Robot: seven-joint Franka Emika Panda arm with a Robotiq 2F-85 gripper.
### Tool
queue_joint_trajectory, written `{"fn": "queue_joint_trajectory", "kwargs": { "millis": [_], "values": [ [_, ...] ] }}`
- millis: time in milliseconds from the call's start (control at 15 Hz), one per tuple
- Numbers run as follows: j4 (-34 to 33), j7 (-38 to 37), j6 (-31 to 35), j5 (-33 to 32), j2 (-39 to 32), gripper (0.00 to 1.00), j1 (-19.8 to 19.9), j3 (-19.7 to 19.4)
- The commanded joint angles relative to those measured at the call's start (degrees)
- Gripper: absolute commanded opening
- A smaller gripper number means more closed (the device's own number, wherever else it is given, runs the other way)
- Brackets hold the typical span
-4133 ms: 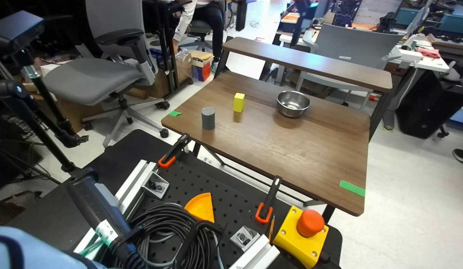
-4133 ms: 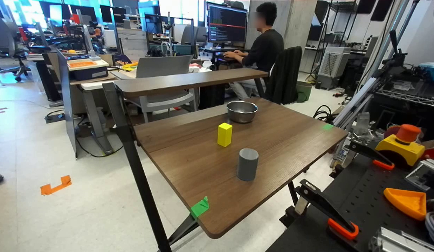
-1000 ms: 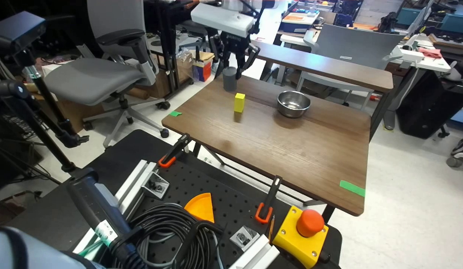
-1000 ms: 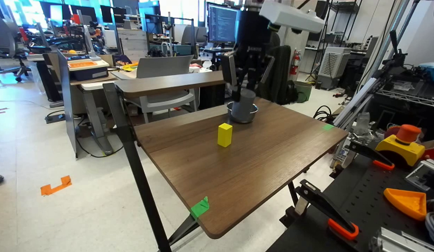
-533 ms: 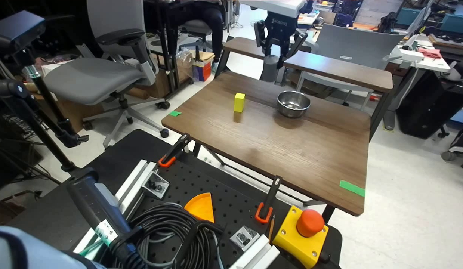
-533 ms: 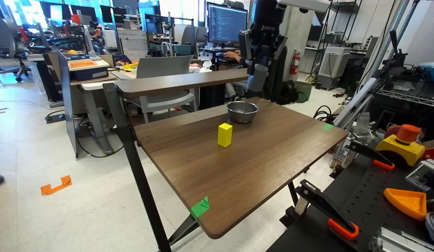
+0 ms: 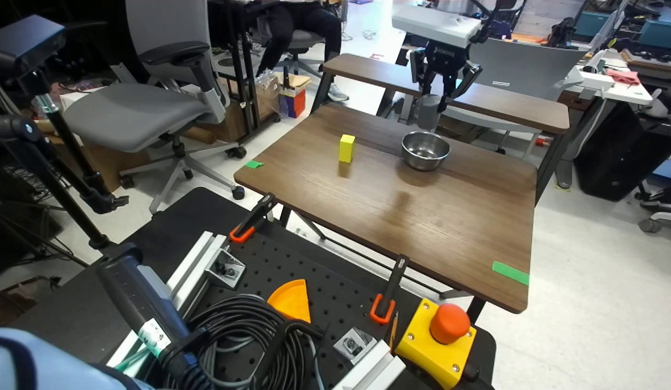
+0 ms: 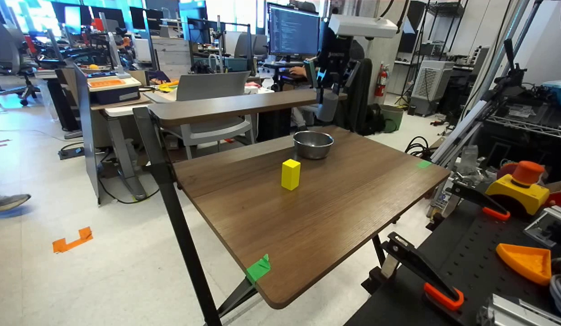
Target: Pick up the grey object from the table and put it in the pot
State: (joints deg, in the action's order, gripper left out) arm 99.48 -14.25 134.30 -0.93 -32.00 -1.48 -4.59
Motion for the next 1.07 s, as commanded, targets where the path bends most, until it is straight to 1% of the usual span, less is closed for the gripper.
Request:
{"fn": "queue_joint_trajectory", "kwargs": {
  "millis": [0, 267, 533, 733, 1000],
  "values": [
    [-10.68, -2.03, -4.52, 0.26, -8.33, 0.17, 0.54, -0.97],
    [-18.77, -3.45, -6.88, 1.02, -15.55, 0.17, 0.68, -0.91],
    [-26.38, -4.76, -9.2, 1.8, -21.32, 0.17, 0.53, -0.47],
    [-31.15, -4.86, -11.79, 2.87, -24.94, 0.17, 0.97, 0.21],
    [-35.91, -4.74, -15.55, 3.85, -29.04, 0.18, 1.0, 0.69]
  ]
}}
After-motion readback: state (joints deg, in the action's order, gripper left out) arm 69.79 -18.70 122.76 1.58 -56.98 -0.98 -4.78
